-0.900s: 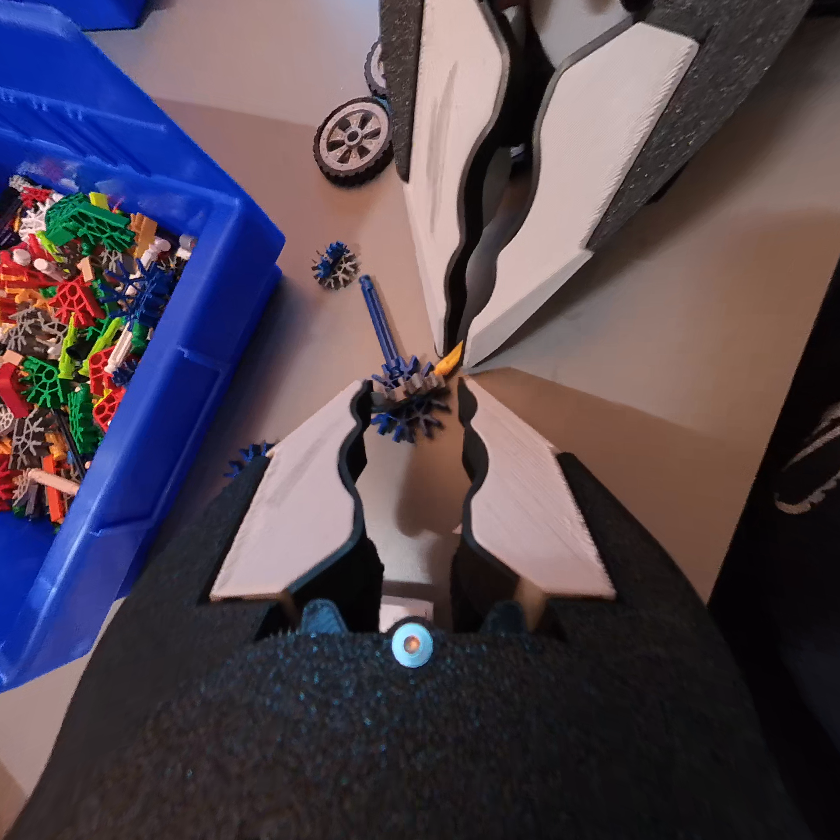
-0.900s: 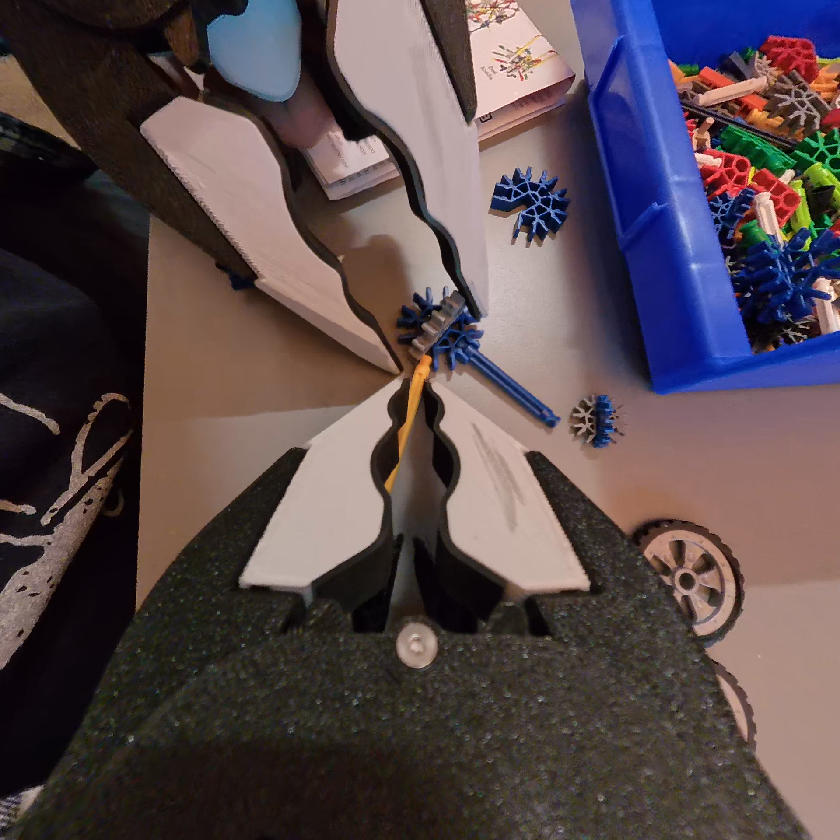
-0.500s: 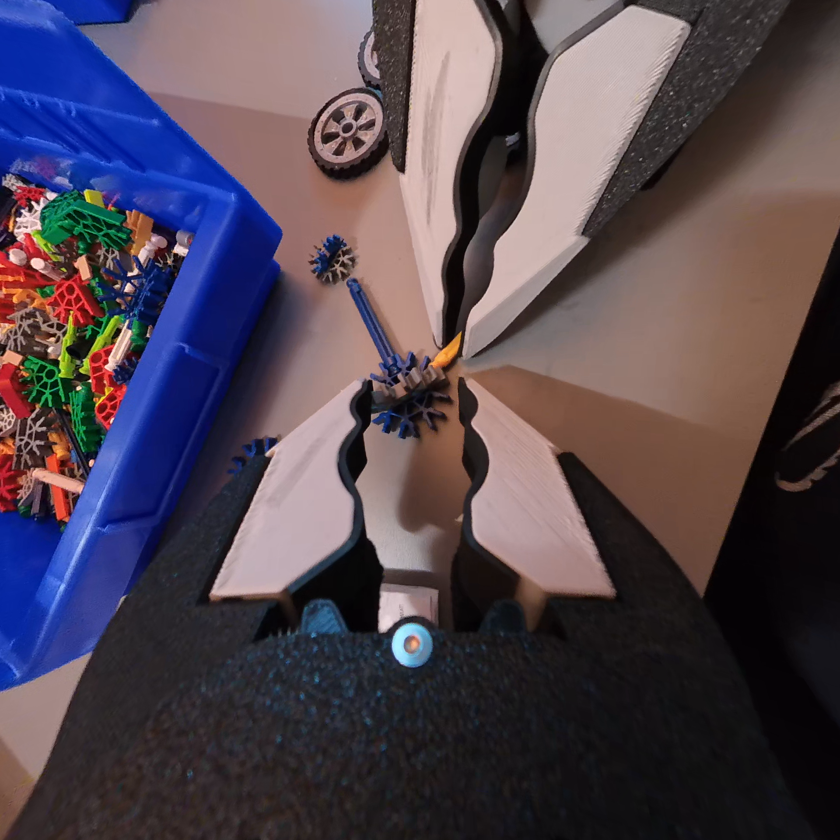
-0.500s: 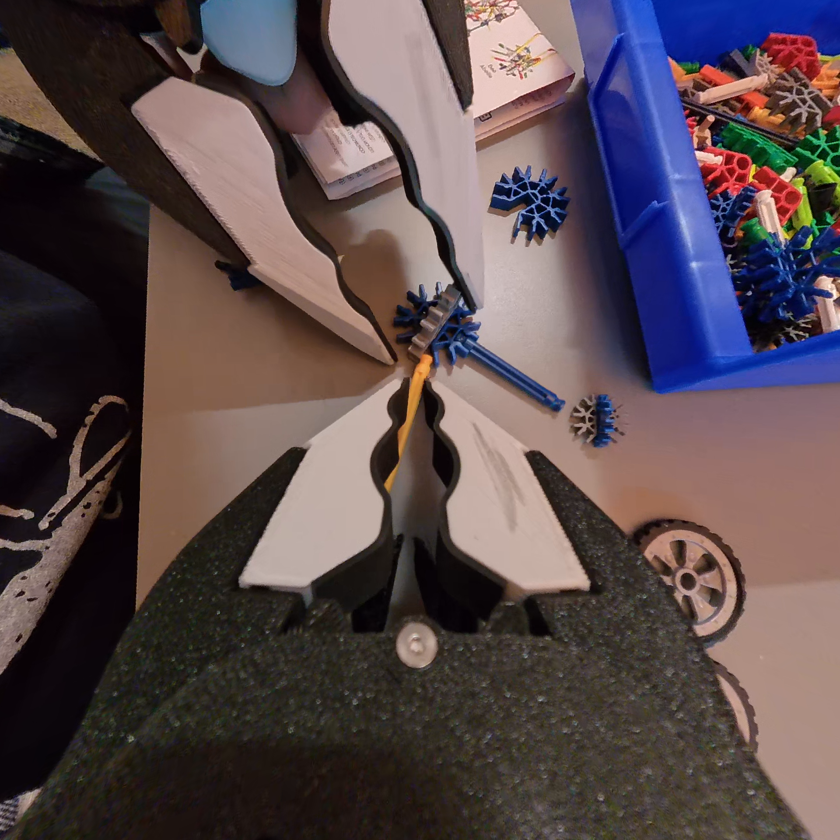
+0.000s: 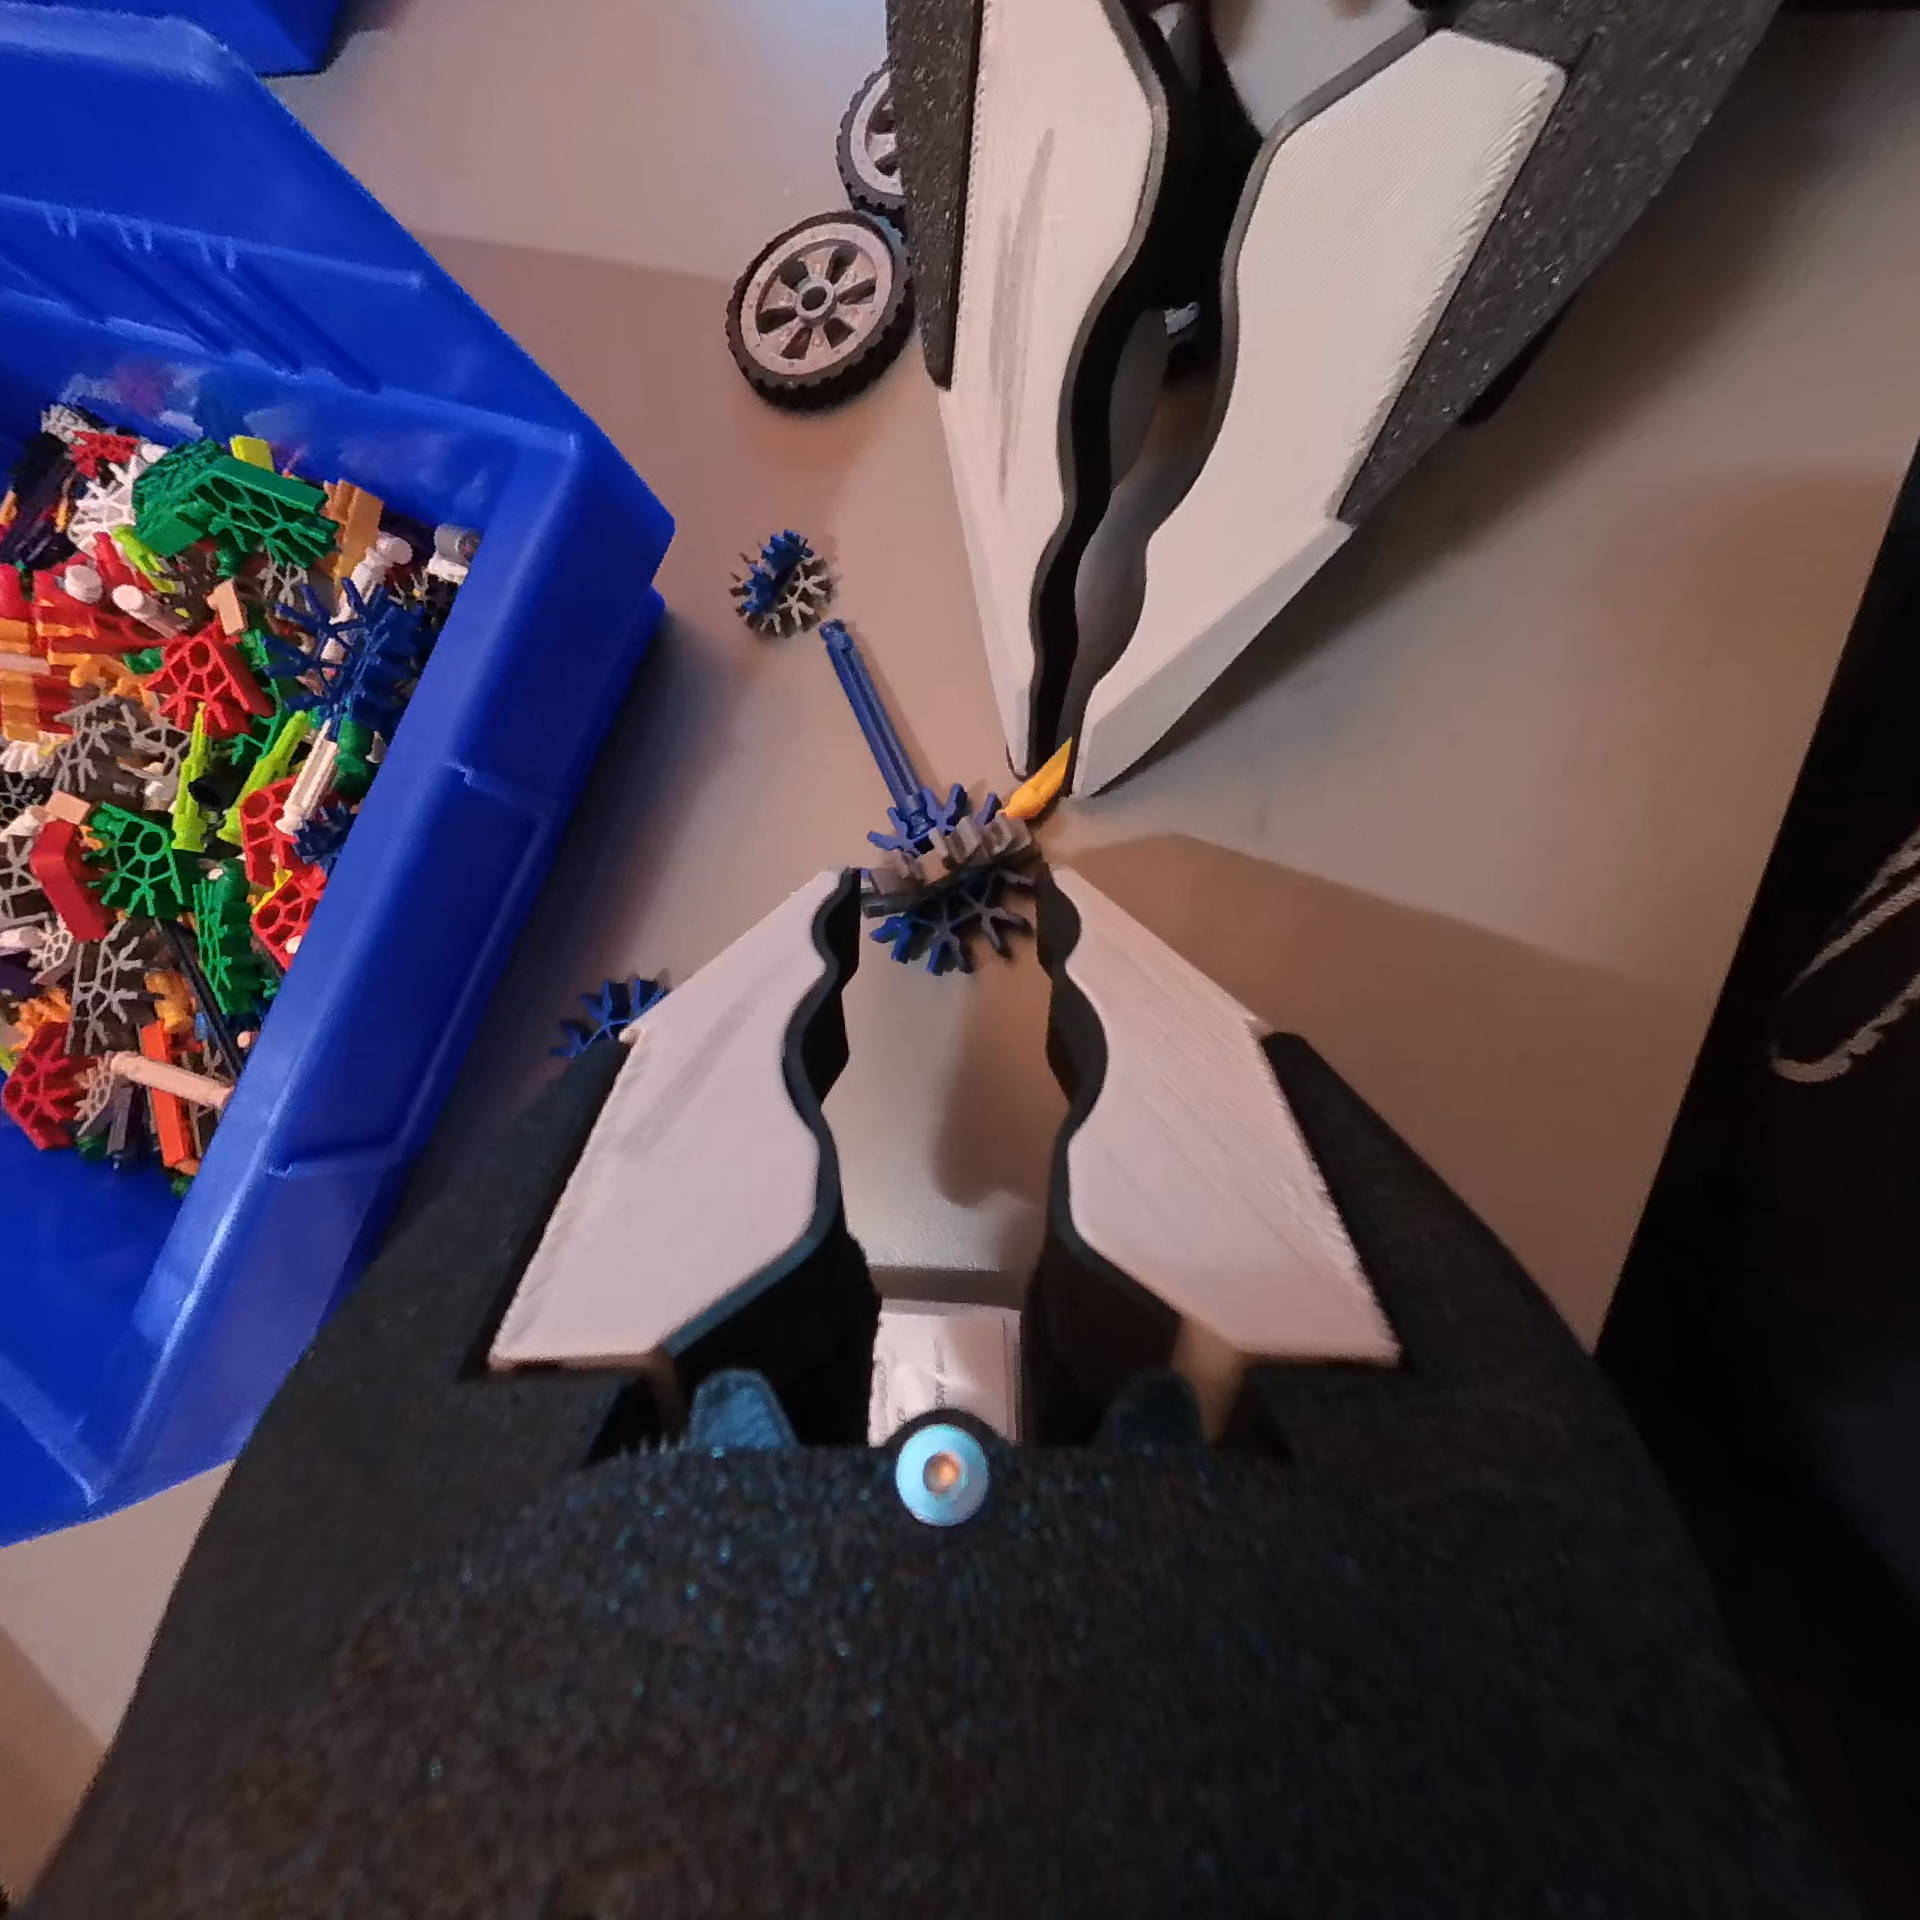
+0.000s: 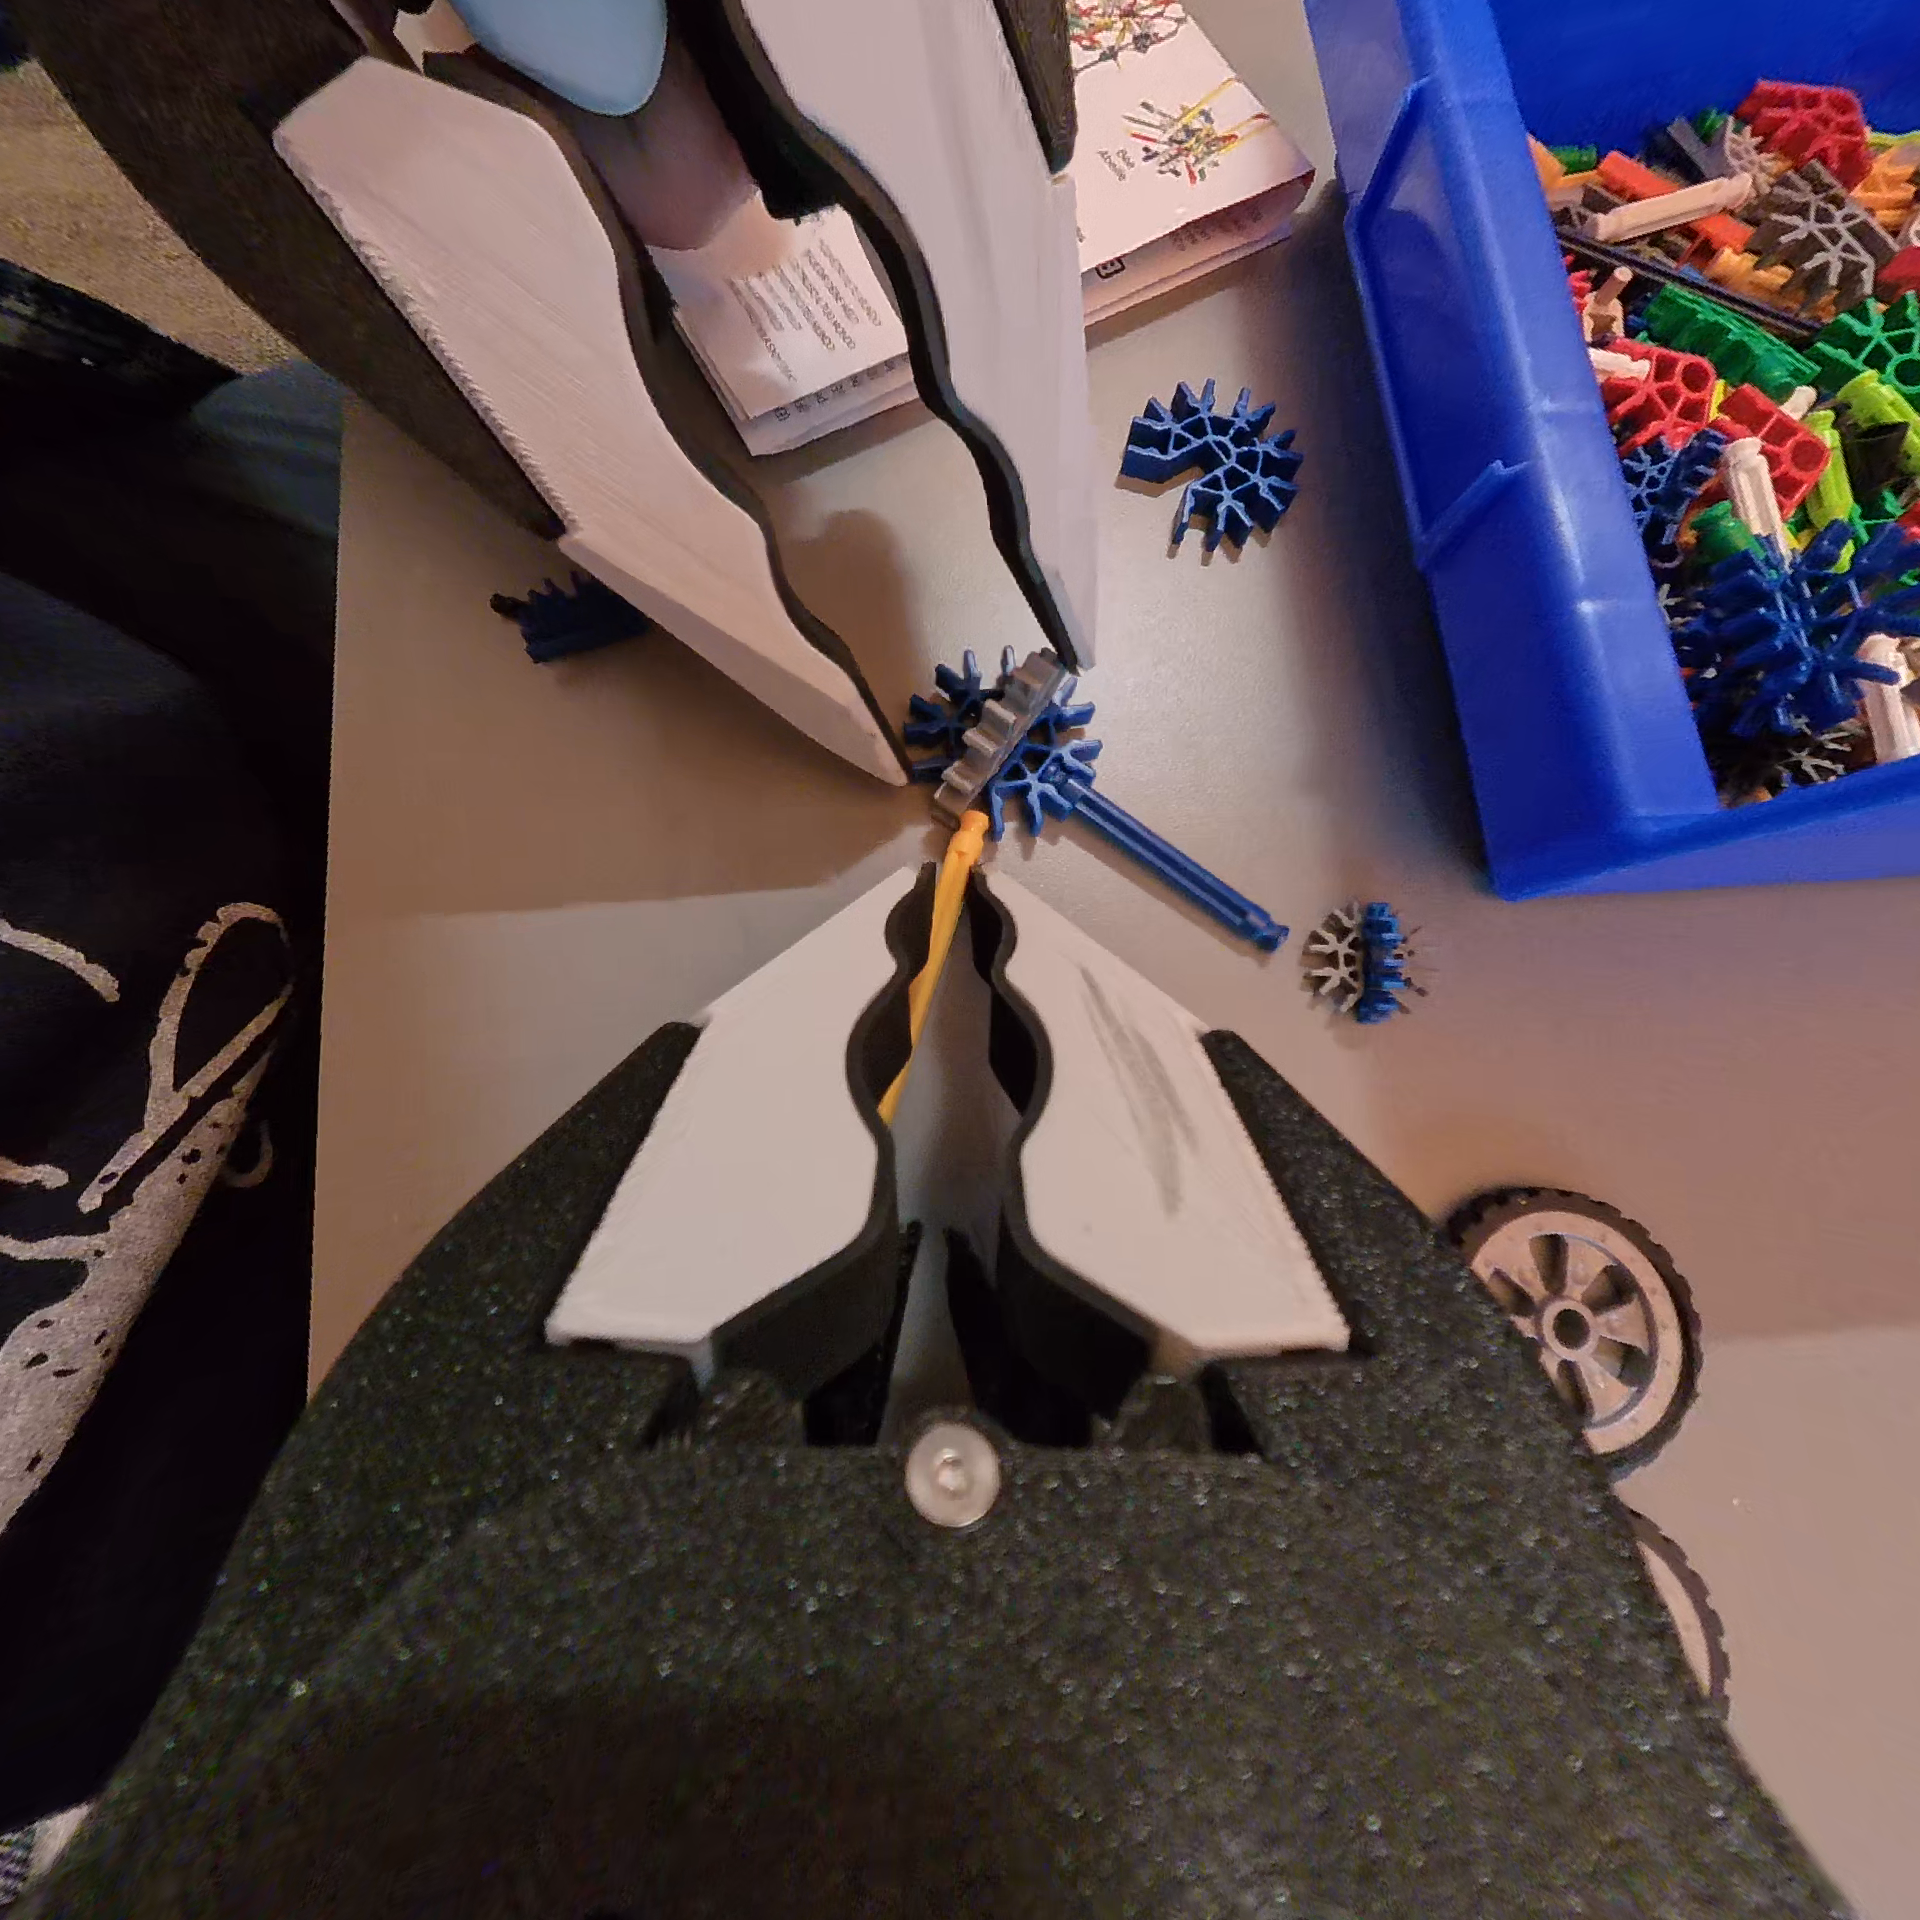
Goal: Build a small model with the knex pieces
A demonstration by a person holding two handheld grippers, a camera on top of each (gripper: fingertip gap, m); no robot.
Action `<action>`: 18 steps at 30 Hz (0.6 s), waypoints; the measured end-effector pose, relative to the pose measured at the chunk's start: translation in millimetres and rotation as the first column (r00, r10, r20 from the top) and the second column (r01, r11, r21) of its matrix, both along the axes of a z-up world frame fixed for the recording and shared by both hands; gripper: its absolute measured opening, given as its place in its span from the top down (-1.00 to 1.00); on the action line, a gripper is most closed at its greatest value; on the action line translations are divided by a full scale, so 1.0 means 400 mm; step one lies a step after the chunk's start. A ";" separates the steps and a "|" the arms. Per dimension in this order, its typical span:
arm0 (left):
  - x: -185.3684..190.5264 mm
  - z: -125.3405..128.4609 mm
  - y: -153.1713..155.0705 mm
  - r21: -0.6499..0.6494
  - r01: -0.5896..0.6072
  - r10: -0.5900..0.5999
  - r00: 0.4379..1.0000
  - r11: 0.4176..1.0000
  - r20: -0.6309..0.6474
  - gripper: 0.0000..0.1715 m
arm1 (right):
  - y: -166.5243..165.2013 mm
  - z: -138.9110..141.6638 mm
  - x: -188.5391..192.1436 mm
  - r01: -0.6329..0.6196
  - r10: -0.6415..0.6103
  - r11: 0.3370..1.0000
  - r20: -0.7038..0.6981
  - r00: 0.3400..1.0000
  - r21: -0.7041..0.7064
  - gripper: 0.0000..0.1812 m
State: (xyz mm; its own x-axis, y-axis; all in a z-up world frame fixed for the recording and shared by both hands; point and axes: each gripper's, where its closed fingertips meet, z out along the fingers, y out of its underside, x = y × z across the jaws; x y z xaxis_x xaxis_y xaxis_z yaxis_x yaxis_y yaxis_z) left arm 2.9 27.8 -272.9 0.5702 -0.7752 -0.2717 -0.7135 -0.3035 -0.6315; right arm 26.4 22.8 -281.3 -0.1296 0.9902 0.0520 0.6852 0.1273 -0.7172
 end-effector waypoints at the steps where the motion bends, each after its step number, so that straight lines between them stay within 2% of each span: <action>1: 0.000 0.000 0.001 0.002 0.000 0.000 1.000 1.000 -0.001 0.63 | 0.000 0.000 0.000 0.000 0.000 1.000 0.000 1.000 0.000 0.94; 18: 0.003 0.001 0.008 0.021 -0.016 0.016 1.000 1.000 0.005 0.64 | -0.001 0.000 -0.001 -0.006 0.006 1.000 -0.003 1.000 0.029 0.93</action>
